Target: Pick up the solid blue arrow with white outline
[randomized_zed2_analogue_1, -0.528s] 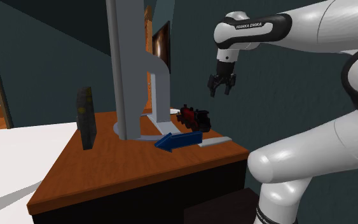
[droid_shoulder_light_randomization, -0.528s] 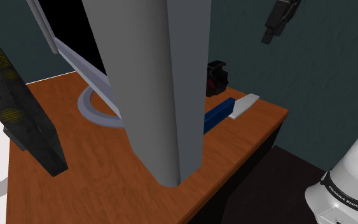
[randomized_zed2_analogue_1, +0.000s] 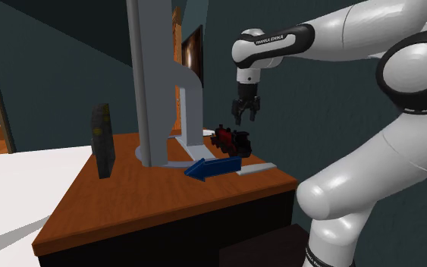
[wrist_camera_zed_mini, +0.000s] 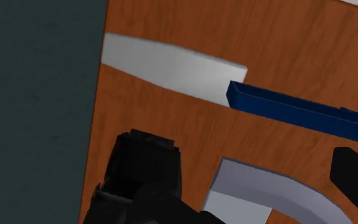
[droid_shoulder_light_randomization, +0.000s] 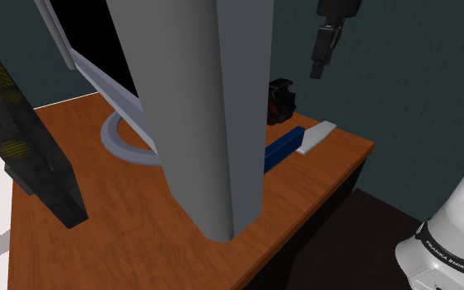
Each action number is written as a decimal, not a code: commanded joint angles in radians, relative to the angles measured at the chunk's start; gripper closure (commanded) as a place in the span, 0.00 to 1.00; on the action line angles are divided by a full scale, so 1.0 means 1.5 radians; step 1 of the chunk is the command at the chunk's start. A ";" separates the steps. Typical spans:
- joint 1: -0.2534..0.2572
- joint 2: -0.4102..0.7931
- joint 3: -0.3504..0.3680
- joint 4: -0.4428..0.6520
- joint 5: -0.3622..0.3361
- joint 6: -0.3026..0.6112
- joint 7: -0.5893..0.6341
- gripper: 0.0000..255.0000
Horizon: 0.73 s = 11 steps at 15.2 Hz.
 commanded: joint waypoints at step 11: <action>0.082 0.255 0.117 0.087 -0.028 -0.012 -0.066 0.00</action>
